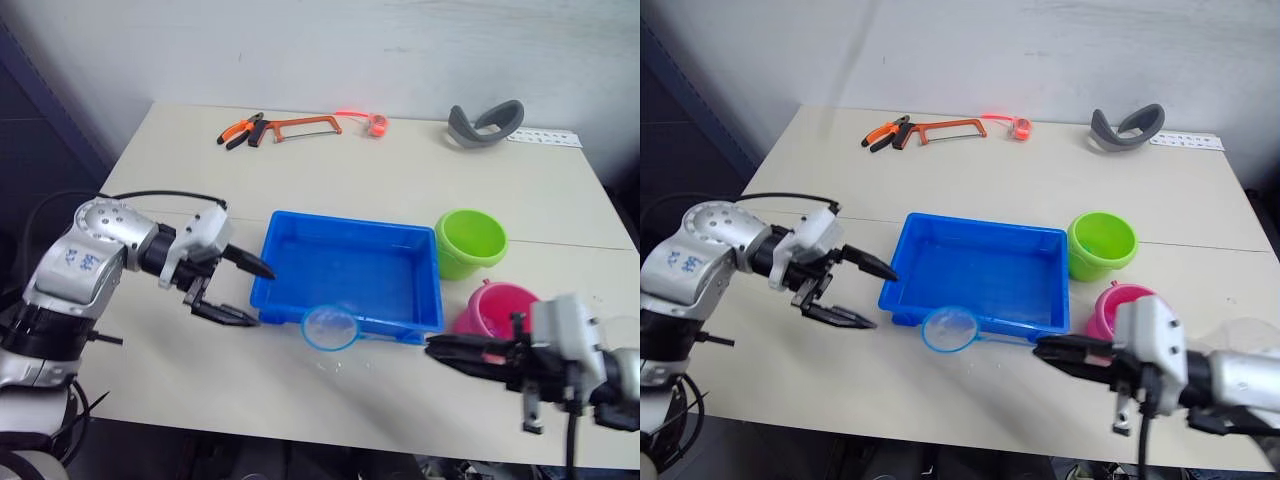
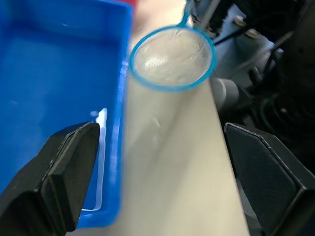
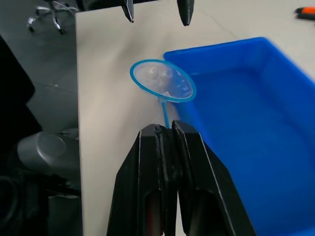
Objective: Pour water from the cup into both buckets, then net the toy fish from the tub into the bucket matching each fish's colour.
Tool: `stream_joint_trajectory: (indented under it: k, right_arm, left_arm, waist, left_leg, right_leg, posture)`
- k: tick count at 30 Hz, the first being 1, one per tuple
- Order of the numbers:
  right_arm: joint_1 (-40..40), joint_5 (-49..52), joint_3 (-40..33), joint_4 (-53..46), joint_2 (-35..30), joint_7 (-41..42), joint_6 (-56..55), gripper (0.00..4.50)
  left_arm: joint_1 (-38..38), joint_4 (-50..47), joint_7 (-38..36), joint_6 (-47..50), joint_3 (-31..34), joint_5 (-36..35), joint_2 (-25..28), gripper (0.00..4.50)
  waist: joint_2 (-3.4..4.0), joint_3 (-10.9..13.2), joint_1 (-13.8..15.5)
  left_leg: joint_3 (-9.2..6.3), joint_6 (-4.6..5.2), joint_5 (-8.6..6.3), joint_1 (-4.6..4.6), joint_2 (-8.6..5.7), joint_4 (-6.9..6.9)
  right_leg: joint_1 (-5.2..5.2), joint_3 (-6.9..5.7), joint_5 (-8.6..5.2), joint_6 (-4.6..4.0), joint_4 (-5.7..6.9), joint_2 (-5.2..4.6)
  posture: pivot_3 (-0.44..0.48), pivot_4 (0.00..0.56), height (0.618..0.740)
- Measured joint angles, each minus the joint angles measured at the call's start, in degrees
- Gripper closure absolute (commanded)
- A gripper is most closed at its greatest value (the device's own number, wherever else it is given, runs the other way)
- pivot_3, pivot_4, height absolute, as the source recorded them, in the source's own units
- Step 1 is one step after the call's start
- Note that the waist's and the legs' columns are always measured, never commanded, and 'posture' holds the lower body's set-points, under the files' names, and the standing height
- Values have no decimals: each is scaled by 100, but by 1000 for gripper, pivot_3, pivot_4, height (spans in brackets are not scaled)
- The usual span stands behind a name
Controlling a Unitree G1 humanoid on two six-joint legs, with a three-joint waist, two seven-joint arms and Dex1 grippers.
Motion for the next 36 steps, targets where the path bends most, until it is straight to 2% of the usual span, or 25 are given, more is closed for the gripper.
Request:
stream_joint_trajectory:
  k: [4, 11, 13, 14, 18, 20, 21, 23, 24, 26, 28, 29, 31, 36]
  right_arm:
    - [-97, -1637, 1214, 391, 338, 17, -737, 4500]
    - [-387, -3930, 2442, 1928, 779, 84, -2880, 4500]
    - [-451, -4287, 2593, 2291, 780, 99, -3362, 3657]
    - [-473, -4365, 2611, 2359, 780, 112, -3465, 3415]
    - [-324, -4214, 2451, 2233, 656, 198, -3322, 1471]
    - [-69, -3896, 2101, 1883, 563, 209, -3014, 511]
    - [311, -3449, 1658, 1485, 469, 207, -2609, 105]
    - [865, -2584, 703, 834, 400, 191, -1913, 44]
    - [1177, -1969, -88, 499, 394, 175, -1449, 44]
    - [1463, -1341, -921, 246, 413, 170, -928, 44]
    - [1872, -728, -2059, 229, 499, 271, -425, 44]
    - [2097, -389, -2861, 365, 603, 346, -140, 44]
    - [2287, -21, -3833, 749, 680, 455, 242, 44]
    - [2553, -181, -4772, 1629, 698, 809, 490, 44]
  left_arm:
    - [398, -648, 4, -143, 27, -115, 153, 62]
    - [562, -757, 5, -426, 33, -82, 327, 62]
    - [578, -747, 5, -474, 33, -64, 328, 0]
    - [578, -742, 5, -483, 33, -55, 328, 0]
    - [424, -570, 7, -362, 12, -90, 234, 0]
    - [359, -438, 8, -218, 16, -142, 191, 0]
    - [277, -333, 7, -76, 14, -203, 157, 0]
    - [197, -160, 7, 139, 53, -313, 132, 0]
    - [173, -5, 7, 263, 78, -384, 120, 0]
    - [122, 188, 7, 383, 92, -429, 77, 0]
    - [-85, 704, 11, 513, 172, -478, 20, 0]
    - [-274, 1173, 18, 543, 296, -474, -22, 0]
    - [-527, 1911, 100, 425, 507, -346, -100, 0]
    - [-710, 3138, 315, -388, 557, 303, -371, 0]
  waist:
    - [0, 0, -18]
    - [1, 0, -50]
    - [1, 0, -50]
    - [1, 0, -49]
    - [2, 1, -36]
    - [3, 1, -27]
    - [4, 2, -13]
    - [4, 2, 44]
    - [4, 2, 65]
    - [-4, -3, 68]
    - [-2, -1, 98]
    - [-2, -1, 115]
    - [-6, -4, 116]
    - [-6, -4, 91]
  left_leg:
    - [1, -1, 1, 4, -1, 0]
    - [8, -2, 2, 8, -4, -2]
    - [6, -3, 2, 9, 1, -2]
    - [6, -4, 2, 8, 1, -2]
    - [4, -4, 2, 9, 0, -1]
    - [3, -4, 2, 6, -1, -1]
    - [0, -4, 2, 4, -1, -1]
    - [-5, -4, 2, 5, 2, -4]
    - [-2, -4, 2, 6, 2, -4]
    - [-2, -4, 2, 9, 5, -3]
    - [-2, -3, 2, 10, 1, -4]
    - [-1, -2, 2, 11, -1, -3]
    - [3, 3, -1, 13, -6, -7]
    - [18, 7, -4, 12, -6, -19]
  right_leg:
    - [-1, 2, 0, 0, 0, 2]
    - [-8, 5, -1, -2, 2, 2]
    - [-8, 3, -2, -4, 4, 4]
    - [-9, 3, -2, -5, 4, 4]
    - [-3, 1, -2, -4, 9, 2]
    - [-2, -1, -2, -4, 10, 1]
    - [0, -2, -2, -4, 9, 0]
    - [4, -7, -2, -4, 6, 3]
    - [4, -5, -2, -4, 6, 4]
    - [7, -5, -2, -4, 6, 5]
    - [8, -7, -2, -4, 5, 5]
    - [7, -7, -2, -4, 3, 5]
    - [7, -5, -2, -4, 1, 2]
    - [-4, -2, -2, -4, -4, 2]
  posture:
    - [0, 150, 740]
    - [0, 150, 740]
    - [0, 150, 740]
    - [0, 150, 740]
    - [0, 150, 740]
    - [0, 150, 740]
    - [0, 150, 740]
    - [0, 150, 740]
    - [0, 150, 740]
    - [0, 150, 740]
    - [0, 150, 740]
    - [0, 150, 740]
    - [0, 150, 740]
    - [0, 150, 740]
